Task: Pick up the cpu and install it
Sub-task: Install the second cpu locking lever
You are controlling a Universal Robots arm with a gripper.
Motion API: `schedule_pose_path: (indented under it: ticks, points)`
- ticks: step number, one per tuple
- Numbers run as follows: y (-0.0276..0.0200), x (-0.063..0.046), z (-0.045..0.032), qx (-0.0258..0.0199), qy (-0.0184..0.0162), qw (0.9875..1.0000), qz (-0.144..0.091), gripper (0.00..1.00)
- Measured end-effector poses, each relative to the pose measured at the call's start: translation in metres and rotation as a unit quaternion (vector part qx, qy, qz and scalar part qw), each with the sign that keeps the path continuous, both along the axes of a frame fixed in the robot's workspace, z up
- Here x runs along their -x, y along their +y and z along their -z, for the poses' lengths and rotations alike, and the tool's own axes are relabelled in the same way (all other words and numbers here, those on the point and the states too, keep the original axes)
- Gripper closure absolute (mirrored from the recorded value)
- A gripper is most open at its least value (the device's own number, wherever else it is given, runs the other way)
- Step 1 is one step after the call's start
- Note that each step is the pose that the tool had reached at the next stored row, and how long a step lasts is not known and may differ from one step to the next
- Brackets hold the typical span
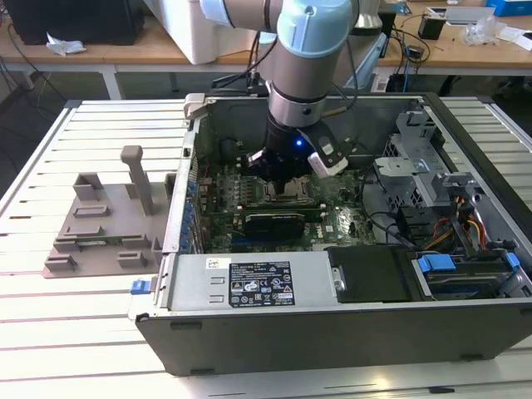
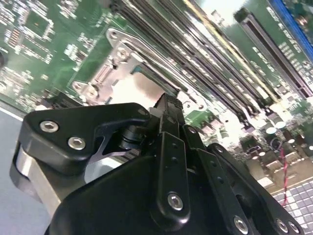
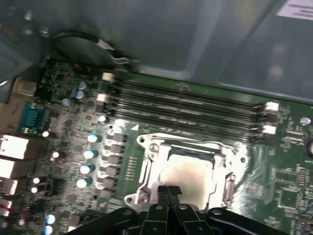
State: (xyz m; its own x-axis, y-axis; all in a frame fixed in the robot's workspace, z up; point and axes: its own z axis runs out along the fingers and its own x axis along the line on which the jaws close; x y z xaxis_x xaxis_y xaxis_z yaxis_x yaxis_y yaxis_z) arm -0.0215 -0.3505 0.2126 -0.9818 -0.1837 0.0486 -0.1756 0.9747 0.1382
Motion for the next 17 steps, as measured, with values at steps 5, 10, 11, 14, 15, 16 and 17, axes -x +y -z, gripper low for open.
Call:
schedule_pose_path:
  ticks: [5,10,11,14,15,16,17]
  points:
    - [0.0062,-0.013,0.0002,0.0085,0.0077,0.9999,0.000,0.89]
    - [0.0147,-0.021,-0.0015,0.0331,0.0108,0.9994,0.000,0.89]
    - [0.0154,-0.022,-0.0020,0.0356,0.0108,0.9993,0.000,0.89]
    - [0.0168,-0.022,-0.0039,0.0411,0.0108,0.9991,0.000,0.89]
    - [0.0178,-0.022,-0.0047,0.0446,0.0108,0.9989,0.000,0.89]
    - [0.0184,-0.022,-0.0052,0.0459,0.0108,0.9989,0.000,0.89]
    - [0.0187,-0.022,-0.0063,0.0474,0.0108,0.9988,0.000,0.89]
